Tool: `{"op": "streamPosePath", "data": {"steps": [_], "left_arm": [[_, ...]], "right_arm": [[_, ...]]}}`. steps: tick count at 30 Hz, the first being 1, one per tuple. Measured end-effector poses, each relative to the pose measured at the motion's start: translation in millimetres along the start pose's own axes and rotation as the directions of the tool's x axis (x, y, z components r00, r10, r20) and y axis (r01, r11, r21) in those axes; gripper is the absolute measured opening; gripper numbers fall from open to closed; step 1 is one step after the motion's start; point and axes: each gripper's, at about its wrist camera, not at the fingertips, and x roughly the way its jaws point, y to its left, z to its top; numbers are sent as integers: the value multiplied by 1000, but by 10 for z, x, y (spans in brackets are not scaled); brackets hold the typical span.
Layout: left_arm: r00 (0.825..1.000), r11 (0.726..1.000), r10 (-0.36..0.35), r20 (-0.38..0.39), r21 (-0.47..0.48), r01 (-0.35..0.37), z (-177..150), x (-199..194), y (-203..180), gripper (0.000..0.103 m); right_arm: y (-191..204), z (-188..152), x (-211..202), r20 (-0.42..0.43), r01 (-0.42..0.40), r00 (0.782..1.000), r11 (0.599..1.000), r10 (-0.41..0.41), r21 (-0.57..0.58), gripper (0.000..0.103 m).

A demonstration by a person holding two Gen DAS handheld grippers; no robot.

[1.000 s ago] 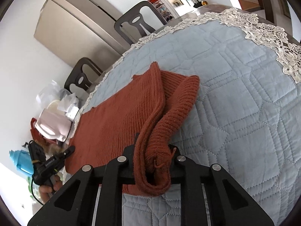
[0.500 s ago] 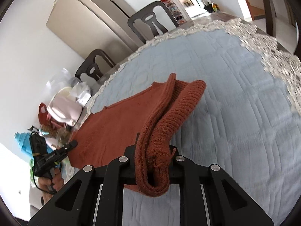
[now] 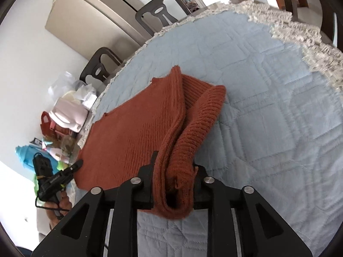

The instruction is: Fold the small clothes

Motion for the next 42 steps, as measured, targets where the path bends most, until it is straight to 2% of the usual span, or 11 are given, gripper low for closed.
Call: {"op": "streamPosePath", "data": {"steps": [2, 4, 6, 10, 14, 19, 21, 23, 27, 33, 42], "left_arm": [[1000, 1000, 10, 10, 12, -10, -34, -42, 2, 25], [999, 999, 37, 22, 14, -38, -59, -96, 21, 33], [997, 998, 57, 48, 16, -58, -74, -187, 35, 34], [987, 991, 108, 120, 69, -117, -25, -377, -95, 34], [989, 988, 50, 140, 141, -70, 98, -334, -307, 38], [995, 981, 40, 90, 188, -57, 222, 60, -473, 39], [995, 976, 64, 75, 203, -78, 261, 223, -470, 39], [994, 975, 97, 42, 197, -104, 276, 371, -413, 39], [996, 978, 78, 47, 191, -85, 317, 394, -375, 39], [995, 979, 99, 30, 178, -103, 453, 548, -379, 39], [998, 990, 37, 40, 133, -42, 414, 528, -294, 39]], "right_arm": [[7, -14, -125, 31, 56, 998, 998, -55, -37, 30], [-18, -20, -270, 71, 122, 990, 991, -118, -49, 30], [-24, -25, -400, 116, 156, 982, 986, -149, -54, 30], [141, 23, -500, 178, 132, 978, 985, -110, -115, 30], [372, 153, -184, 140, 108, 987, 974, -81, -199, 30], [429, 341, 250, 88, 103, 992, 969, -85, -226, 29], [358, 411, 424, 68, 161, 986, 964, -149, -211, 25], [325, 442, 438, 79, 168, 985, 964, -155, -208, 22], [352, 528, 446, 78, 190, 981, 958, -177, -215, 22], [336, 656, 574, 80, 214, 976, 958, -202, -193, 22], [291, 632, 552, 108, 200, 977, 962, -183, -185, 22]]}}
